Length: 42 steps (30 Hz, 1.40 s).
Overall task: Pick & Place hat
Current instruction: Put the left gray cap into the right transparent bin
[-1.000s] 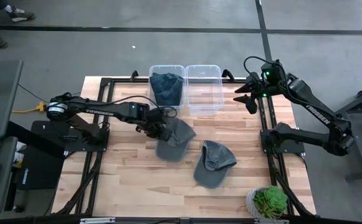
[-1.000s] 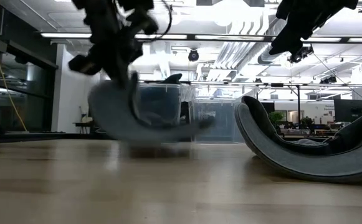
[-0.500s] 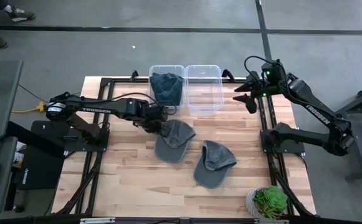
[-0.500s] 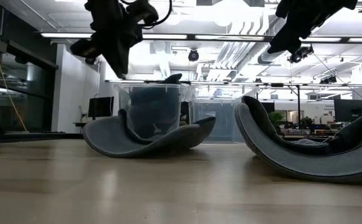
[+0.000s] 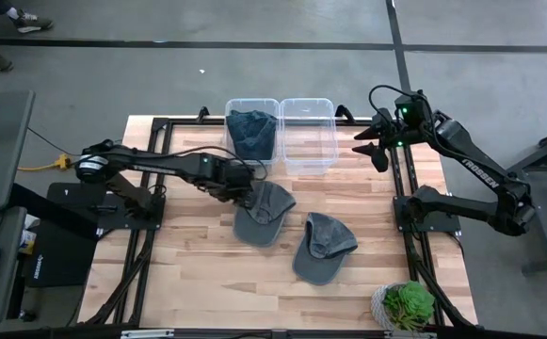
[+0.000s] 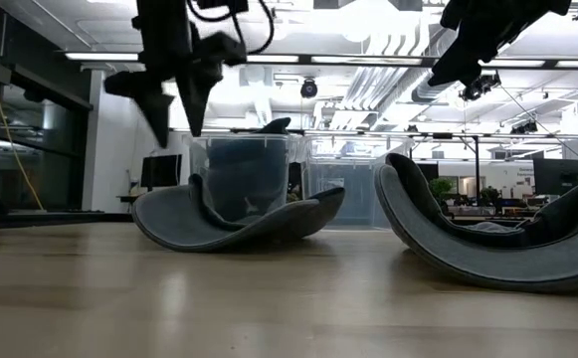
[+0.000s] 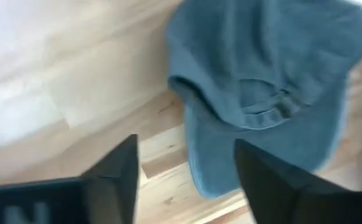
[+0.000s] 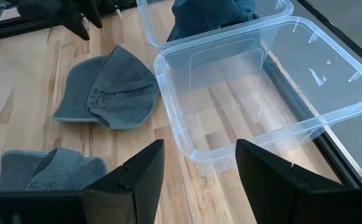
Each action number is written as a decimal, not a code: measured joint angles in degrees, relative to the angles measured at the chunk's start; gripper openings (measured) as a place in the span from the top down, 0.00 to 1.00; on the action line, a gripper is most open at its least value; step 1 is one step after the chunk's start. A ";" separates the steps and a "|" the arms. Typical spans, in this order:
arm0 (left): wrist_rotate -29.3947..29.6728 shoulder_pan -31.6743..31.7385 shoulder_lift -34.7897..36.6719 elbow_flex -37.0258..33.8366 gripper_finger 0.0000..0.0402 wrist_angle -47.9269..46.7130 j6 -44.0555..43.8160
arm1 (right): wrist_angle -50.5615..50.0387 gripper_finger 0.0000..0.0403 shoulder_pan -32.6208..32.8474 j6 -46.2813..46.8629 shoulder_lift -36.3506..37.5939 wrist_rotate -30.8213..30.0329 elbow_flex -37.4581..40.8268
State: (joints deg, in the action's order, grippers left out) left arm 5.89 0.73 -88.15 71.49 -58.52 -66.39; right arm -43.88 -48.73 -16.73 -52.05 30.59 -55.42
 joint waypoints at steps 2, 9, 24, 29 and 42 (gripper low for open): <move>-1.06 0.00 -1.68 -0.64 0.38 0.08 -2.72 | 0.00 0.52 0.02 0.06 0.00 0.03 0.00; -3.40 -0.04 -3.09 -11.51 0.20 16.41 -9.30 | -0.27 0.52 0.00 0.28 0.00 0.14 0.00; -6.16 0.00 -1.67 -33.39 0.23 59.65 -14.80 | -0.55 0.52 0.00 0.74 0.02 0.28 0.00; -7.21 0.06 -1.90 -35.09 0.30 64.04 -14.90 | -0.48 0.52 0.00 1.22 0.02 0.22 0.00; -7.92 0.04 -2.31 -35.74 0.97 64.09 -13.83 | -0.46 0.52 0.00 1.83 0.00 0.00 0.00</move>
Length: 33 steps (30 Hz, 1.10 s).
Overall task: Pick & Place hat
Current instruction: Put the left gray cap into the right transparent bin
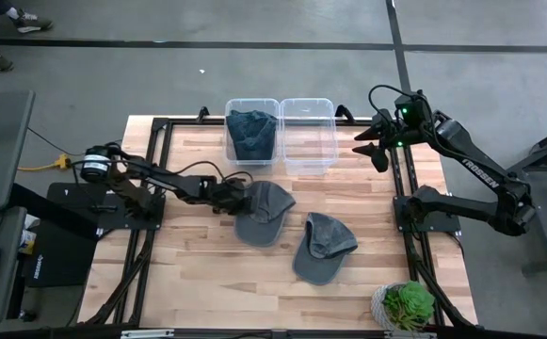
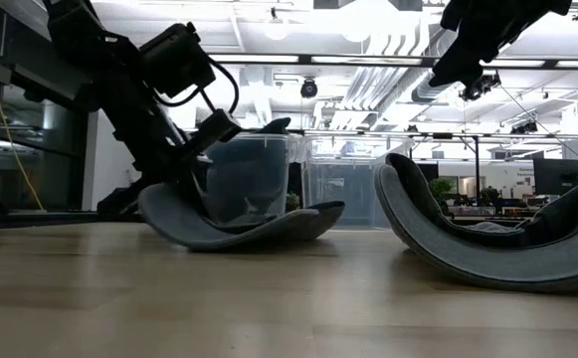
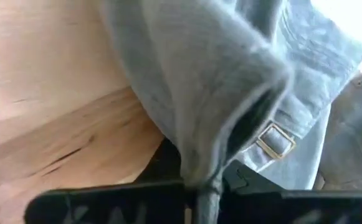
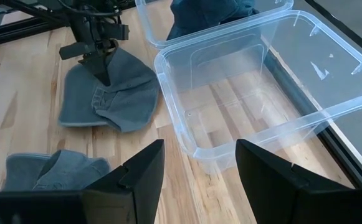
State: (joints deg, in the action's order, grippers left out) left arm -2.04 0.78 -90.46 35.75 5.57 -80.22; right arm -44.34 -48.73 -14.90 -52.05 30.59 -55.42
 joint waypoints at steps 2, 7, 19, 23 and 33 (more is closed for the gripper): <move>-0.65 -0.01 -0.08 -0.02 0.98 0.56 0.29 | 0.00 0.52 0.00 0.09 0.00 -0.02 0.00; -0.86 -0.13 0.07 -0.02 1.00 2.55 0.34 | 0.00 0.52 0.00 0.21 0.00 0.00 0.00; -0.84 -0.11 6.41 -0.02 1.00 3.61 1.64 | 1.56 0.52 0.76 2.78 -0.02 9.03 0.00; -0.58 -0.10 8.47 0.02 1.00 4.62 2.26 | 6.90 0.52 5.25 5.78 -0.66 13.29 0.00; 0.63 -0.09 14.29 0.02 1.00 5.11 3.48 | 19.64 0.52 16.75 17.36 -7.09 9.37 0.00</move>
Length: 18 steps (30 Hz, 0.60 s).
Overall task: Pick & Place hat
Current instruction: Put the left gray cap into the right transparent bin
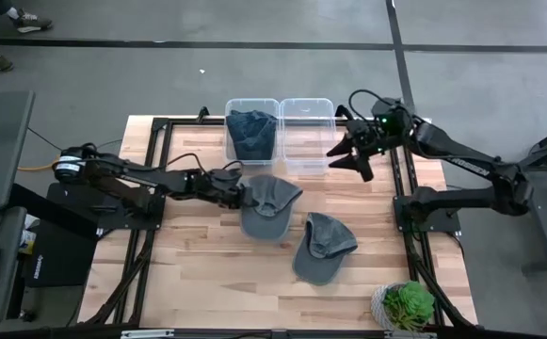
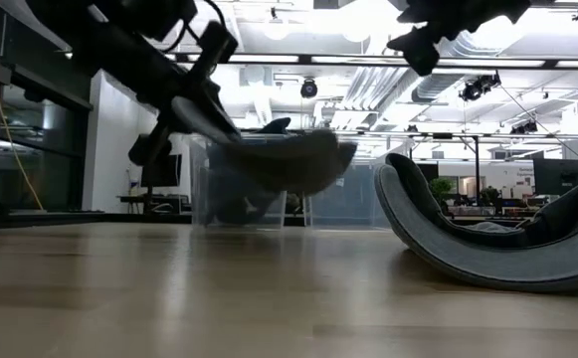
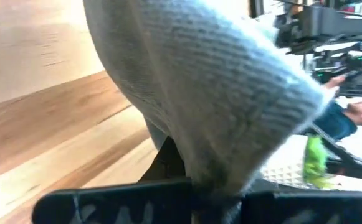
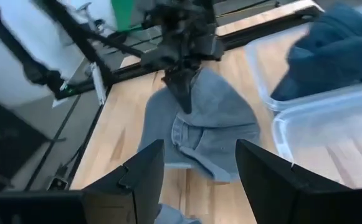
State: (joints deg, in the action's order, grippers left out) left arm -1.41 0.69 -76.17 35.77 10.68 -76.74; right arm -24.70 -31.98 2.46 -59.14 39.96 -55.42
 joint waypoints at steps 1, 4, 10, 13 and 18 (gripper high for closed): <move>-0.03 0.00 0.62 0.00 1.00 0.04 0.12 | 0.16 0.52 0.82 -1.33 -0.32 0.06 0.00; -0.56 0.00 1.72 0.00 1.00 1.11 0.56 | -0.06 0.52 3.24 -7.64 -0.71 0.02 0.00; -1.46 0.02 3.07 0.04 1.00 6.33 1.04 | -0.93 0.52 8.55 -20.24 -0.89 -4.41 0.00; -1.51 0.02 3.01 0.04 1.00 8.66 0.92 | -1.16 0.52 12.07 -27.82 -0.89 -12.06 0.00; -1.37 0.02 3.00 0.07 1.00 10.10 0.38 | -1.17 0.52 18.25 -38.93 -0.89 -24.30 0.00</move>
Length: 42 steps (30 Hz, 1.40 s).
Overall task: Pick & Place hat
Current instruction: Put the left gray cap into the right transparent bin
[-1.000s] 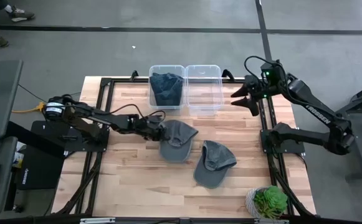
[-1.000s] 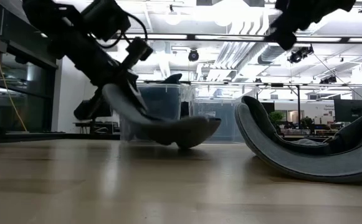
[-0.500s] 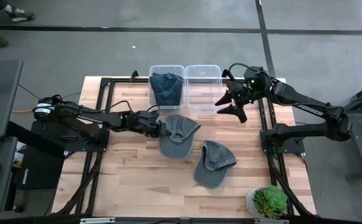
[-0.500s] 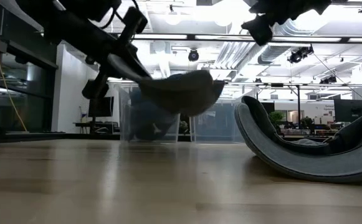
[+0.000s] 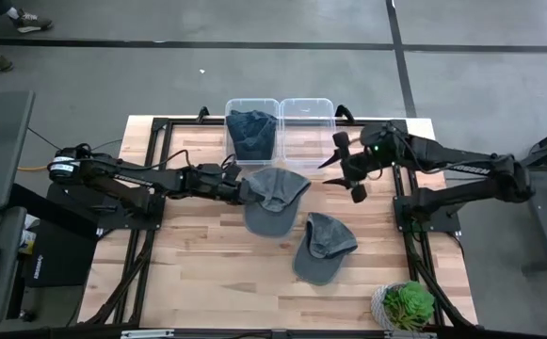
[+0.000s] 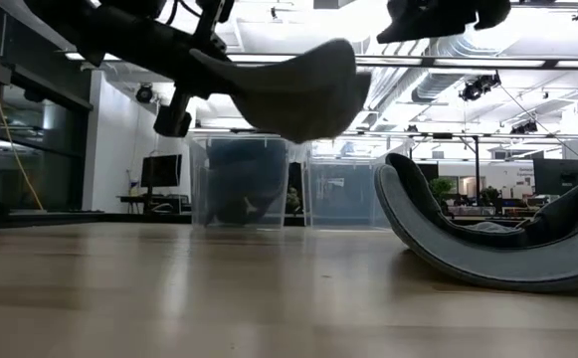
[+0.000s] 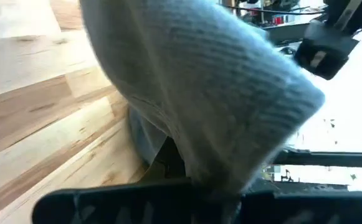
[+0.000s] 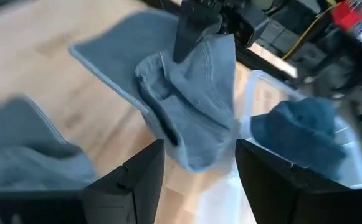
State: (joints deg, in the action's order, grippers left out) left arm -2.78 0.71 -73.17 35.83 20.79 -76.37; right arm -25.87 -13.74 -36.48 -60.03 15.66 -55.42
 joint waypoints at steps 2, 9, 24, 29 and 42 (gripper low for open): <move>0.13 0.02 -0.02 -0.02 1.00 1.98 -0.04 | -0.17 0.52 2.23 -3.00 0.00 -3.86 0.00; 0.45 0.02 -0.02 0.09 1.00 5.74 0.01 | 0.90 0.52 8.60 -7.62 -1.10 -13.49 0.00; -0.08 0.02 -0.04 2.01 1.00 4.34 1.58 | 6.47 0.52 12.93 -8.97 -7.50 -17.66 -0.02; -0.53 0.02 -0.04 2.01 1.00 5.72 1.65 | 7.82 0.52 13.16 -9.02 -8.19 -14.62 -0.02; 0.24 0.02 -0.04 2.03 1.00 7.82 2.60 | 15.84 0.53 13.52 -7.03 -12.74 -11.56 0.00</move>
State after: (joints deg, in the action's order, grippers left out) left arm -2.54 0.73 -73.21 37.87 28.61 -73.76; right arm -10.03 -0.22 -43.51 -72.77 4.10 -55.42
